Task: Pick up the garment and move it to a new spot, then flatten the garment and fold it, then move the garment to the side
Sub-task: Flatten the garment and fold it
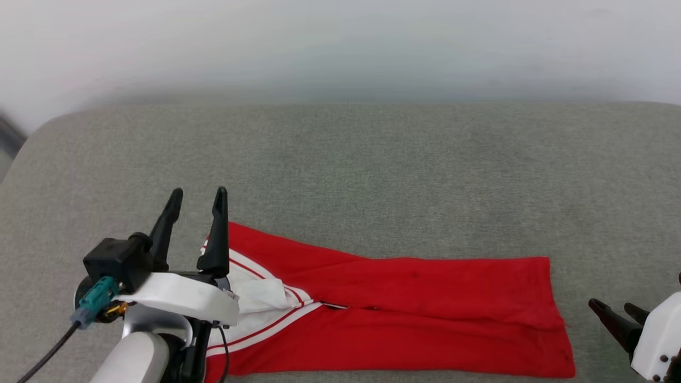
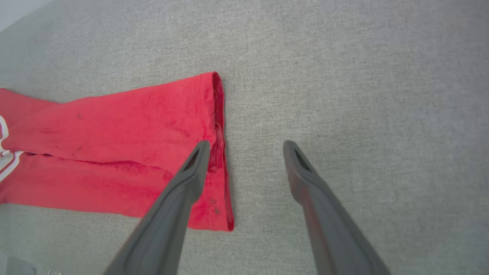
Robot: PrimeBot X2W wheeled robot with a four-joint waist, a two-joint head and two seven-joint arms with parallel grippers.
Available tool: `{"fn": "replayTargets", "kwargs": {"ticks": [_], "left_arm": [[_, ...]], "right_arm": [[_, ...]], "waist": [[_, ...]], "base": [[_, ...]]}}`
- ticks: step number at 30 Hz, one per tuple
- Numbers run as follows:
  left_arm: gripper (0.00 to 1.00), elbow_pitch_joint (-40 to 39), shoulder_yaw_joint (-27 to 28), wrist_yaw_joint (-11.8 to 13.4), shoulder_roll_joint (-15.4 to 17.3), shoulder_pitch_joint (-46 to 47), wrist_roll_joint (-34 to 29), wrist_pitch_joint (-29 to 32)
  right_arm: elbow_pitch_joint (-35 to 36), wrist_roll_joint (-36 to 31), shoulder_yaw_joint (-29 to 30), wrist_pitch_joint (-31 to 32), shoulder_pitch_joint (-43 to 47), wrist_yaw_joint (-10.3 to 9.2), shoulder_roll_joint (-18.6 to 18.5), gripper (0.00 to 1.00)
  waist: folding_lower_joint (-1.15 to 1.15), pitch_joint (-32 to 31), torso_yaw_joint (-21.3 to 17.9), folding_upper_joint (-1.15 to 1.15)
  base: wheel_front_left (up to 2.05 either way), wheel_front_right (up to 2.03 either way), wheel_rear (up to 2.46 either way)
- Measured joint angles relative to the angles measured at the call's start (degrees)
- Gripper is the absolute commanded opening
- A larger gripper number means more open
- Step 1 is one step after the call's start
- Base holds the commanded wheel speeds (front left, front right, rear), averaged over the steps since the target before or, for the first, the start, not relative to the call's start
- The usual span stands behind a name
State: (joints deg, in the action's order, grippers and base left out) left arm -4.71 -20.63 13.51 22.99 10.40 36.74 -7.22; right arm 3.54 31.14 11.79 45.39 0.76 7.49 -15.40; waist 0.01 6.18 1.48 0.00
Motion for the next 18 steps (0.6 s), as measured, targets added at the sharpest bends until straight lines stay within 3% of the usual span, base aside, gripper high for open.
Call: {"fn": "replayTargets", "kwargs": {"ticks": [7, 17, 18], "left_arm": [[1.00, -2.13, -1.01, 1.14, -0.51, 1.68, -5.26, -5.08], [1.00, -2.54, -1.32, 1.12, -2.19, 2.13, -6.84, -6.88], [1.00, -2.45, -1.34, 1.11, -2.23, 2.13, -6.88, -6.92]], "right_arm": [[-1.08, -0.56, 0.37, 6.42, -2.11, 0.00, -0.36, 1.00], [-8.14, 1.35, -0.63, 8.20, -3.77, 0.01, 0.79, 1.00], [-8.73, 1.86, -0.67, 8.48, -4.07, 0.00, 0.77, 0.85]], "waist": [[-0.01, 3.00, 2.70, 0.00], [-0.01, 6.75, 6.88, 0.00], [-0.01, 6.82, 7.01, 0.00]], "base": [[0.00, 0.00, 0.00], [0.00, 0.00, 0.00], [0.00, 0.00, 0.00]]}}
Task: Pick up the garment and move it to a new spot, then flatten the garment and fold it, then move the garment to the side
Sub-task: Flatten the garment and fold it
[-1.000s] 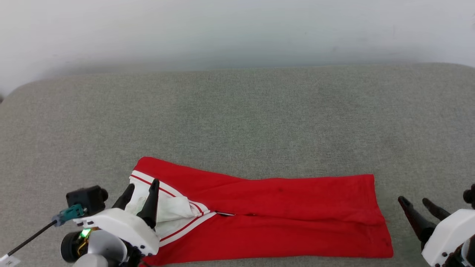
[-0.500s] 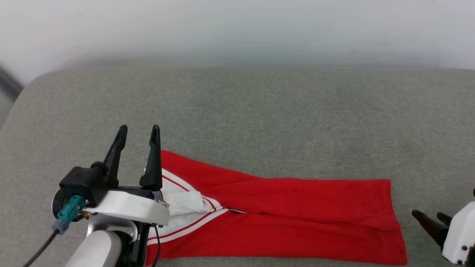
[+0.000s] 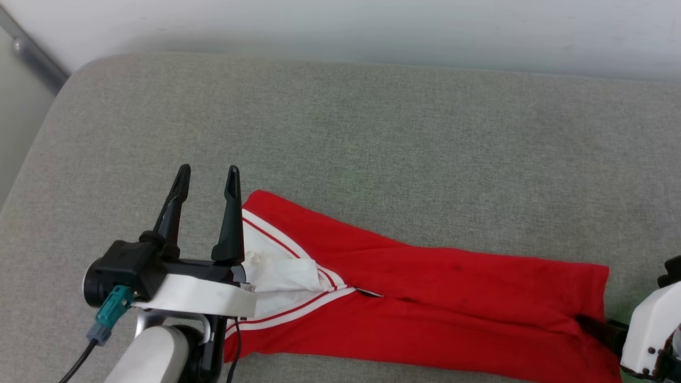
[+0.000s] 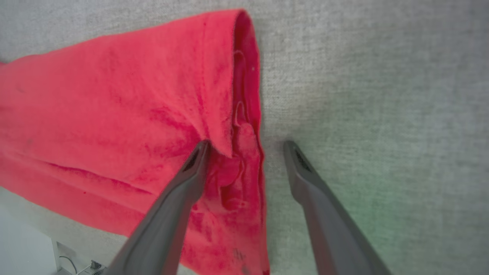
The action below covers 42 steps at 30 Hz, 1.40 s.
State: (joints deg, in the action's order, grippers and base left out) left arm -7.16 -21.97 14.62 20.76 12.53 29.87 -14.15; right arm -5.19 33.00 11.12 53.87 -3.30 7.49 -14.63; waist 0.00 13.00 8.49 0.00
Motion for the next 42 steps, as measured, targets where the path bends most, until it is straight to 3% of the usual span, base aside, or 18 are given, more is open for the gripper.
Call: {"fn": "replayTargets", "kwargs": {"ticks": [2, 16, 23, 29, 35, 39, 42], "left_arm": [[1.00, 0.25, -0.02, -0.02, -0.01, -0.05, -0.16, -0.11], [1.00, 3.60, -0.76, -0.03, 1.62, -3.43, -0.42, 0.38], [1.00, 4.26, -0.54, 0.13, 1.82, -5.50, 0.14, 0.33], [1.00, 4.56, -0.34, 0.40, 1.88, -6.40, 0.48, 0.14], [1.00, 4.68, -0.60, 0.33, 1.83, -6.36, 0.52, 0.05], [1.00, 4.82, -1.08, 0.18, 1.66, -6.06, 0.52, 0.05], [1.00, 5.15, -1.45, 0.09, 1.63, -5.92, 0.52, 0.12]], "right_arm": [[-0.59, 0.43, -0.51, 0.20, -0.30, 0.00, -0.26, 0.00], [-0.64, 1.76, -5.03, -4.14, -1.29, 0.00, -2.64, 0.00], [-2.42, 1.30, 2.05, -5.61, -0.75, 0.01, -4.19, 0.00], [-3.56, 0.77, 10.47, -3.03, -0.20, 0.01, -4.65, 0.00], [-4.99, 4.32, 15.90, 6.25, -2.94, 0.00, 0.74, 0.00], [-4.79, 11.27, 18.27, 13.63, -5.21, 0.00, 8.21, 0.00], [-4.60, 16.62, 19.57, 17.88, -6.51, 0.00, 10.85, 0.00]], "waist": [[0.00, -0.12, 0.01, 0.00], [0.00, -5.67, -2.74, 0.00], [0.00, -8.44, -4.99, 0.00], [0.00, -9.39, -6.86, 0.00], [0.00, -8.90, -8.01, 0.00], [0.00, -8.57, -8.00, 0.00], [0.00, -8.45, -7.70, 0.00]], "base": [[0.00, 0.00, 0.00], [0.00, 0.00, 0.00], [0.00, 0.00, 0.00], [0.00, 0.00, 0.00], [0.00, 0.00, 0.00], [0.00, 0.00, 0.00], [0.00, 0.00, 0.00]]}}
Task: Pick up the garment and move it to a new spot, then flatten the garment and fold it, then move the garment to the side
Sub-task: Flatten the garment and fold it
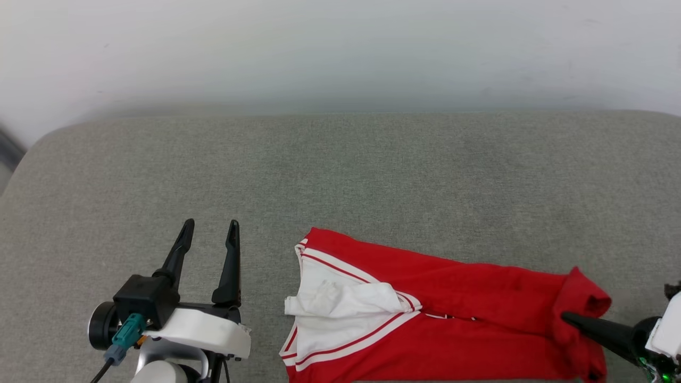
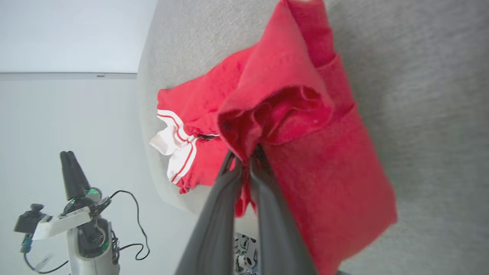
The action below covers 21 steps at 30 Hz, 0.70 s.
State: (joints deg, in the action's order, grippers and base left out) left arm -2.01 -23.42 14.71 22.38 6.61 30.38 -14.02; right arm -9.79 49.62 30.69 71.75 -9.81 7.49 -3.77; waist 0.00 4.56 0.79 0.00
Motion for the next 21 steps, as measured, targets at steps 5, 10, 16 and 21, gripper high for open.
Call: {"fn": "replayTargets", "kwargs": {"ticks": [5, 10, 16, 21], "left_arm": [[1.00, 0.29, -0.53, -0.42, -0.27, 1.02, -0.03, 0.26], [1.00, 0.88, -1.07, -0.70, -0.62, 2.09, -0.02, 0.59], [1.00, 1.59, -1.89, -1.20, -1.19, 3.31, 0.00, 0.75], [1.00, 2.18, -2.35, -1.60, -1.93, 4.37, 0.03, 0.64]], "right_arm": [[-4.72, 12.78, -2.55, 3.25, -2.49, 0.00, 0.57, 0.00], [-8.28, 21.27, -13.26, -0.96, -3.47, 0.00, 0.77, 0.00], [-10.95, 26.46, -27.27, -8.59, -5.75, 0.00, 0.79, 0.00], [-13.37, 28.58, -37.13, -15.79, -8.47, 0.00, 0.82, 0.00]], "waist": [[0.00, 0.41, 1.16, 0.00], [0.00, 0.76, 2.69, 0.00], [0.00, 1.45, 4.88, 0.00], [0.00, 2.44, 6.76, 0.00]], "base": [[0.00, 0.00, 0.00], [0.00, 0.00, 0.00], [0.00, 0.00, 0.00], [0.00, 0.00, 0.00]]}}
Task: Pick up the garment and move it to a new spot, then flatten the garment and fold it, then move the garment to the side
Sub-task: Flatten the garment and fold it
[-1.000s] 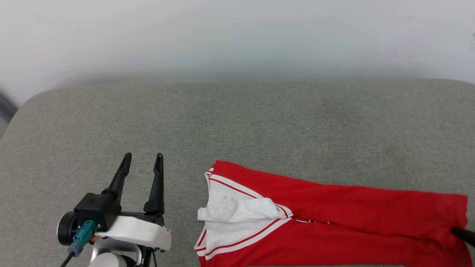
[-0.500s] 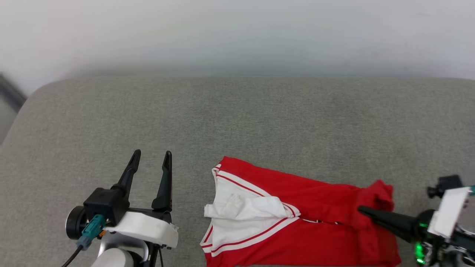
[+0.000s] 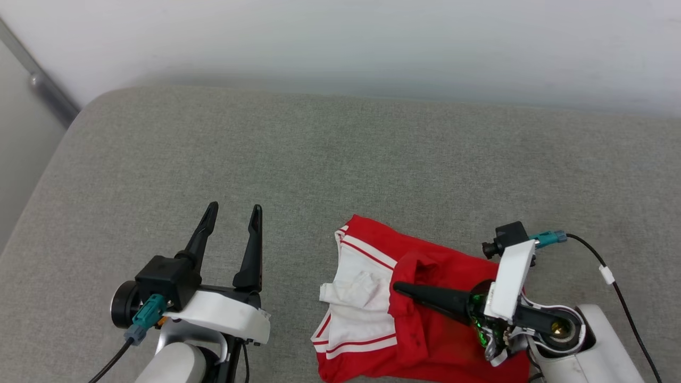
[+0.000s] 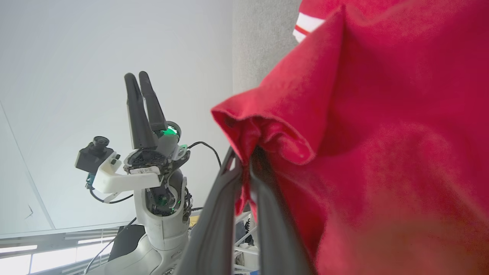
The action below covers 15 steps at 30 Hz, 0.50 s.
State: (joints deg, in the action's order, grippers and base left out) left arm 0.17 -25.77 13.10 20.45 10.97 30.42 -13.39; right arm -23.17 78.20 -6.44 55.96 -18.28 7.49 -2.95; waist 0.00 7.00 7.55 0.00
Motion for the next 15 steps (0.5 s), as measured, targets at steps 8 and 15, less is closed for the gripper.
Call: {"fn": "replayTargets", "kwargs": {"ticks": [8, 15], "left_arm": [[1.00, 1.12, -0.22, -0.48, -1.01, 1.08, -0.08, -0.52], [1.00, 2.25, -0.32, -0.85, -1.32, 1.15, 0.00, -0.76]], "right_arm": [[-4.03, -2.10, -8.03, -9.12, -3.22, -0.01, 0.03, 0.97], [-2.93, -4.89, -12.10, -11.87, -4.88, -0.01, -0.44, 1.00]], "waist": [[0.00, 2.31, 1.42, 0.00], [0.00, 2.77, 0.80, 0.00]], "base": [[0.00, 0.00, 0.00], [0.00, 0.00, 0.00]]}}
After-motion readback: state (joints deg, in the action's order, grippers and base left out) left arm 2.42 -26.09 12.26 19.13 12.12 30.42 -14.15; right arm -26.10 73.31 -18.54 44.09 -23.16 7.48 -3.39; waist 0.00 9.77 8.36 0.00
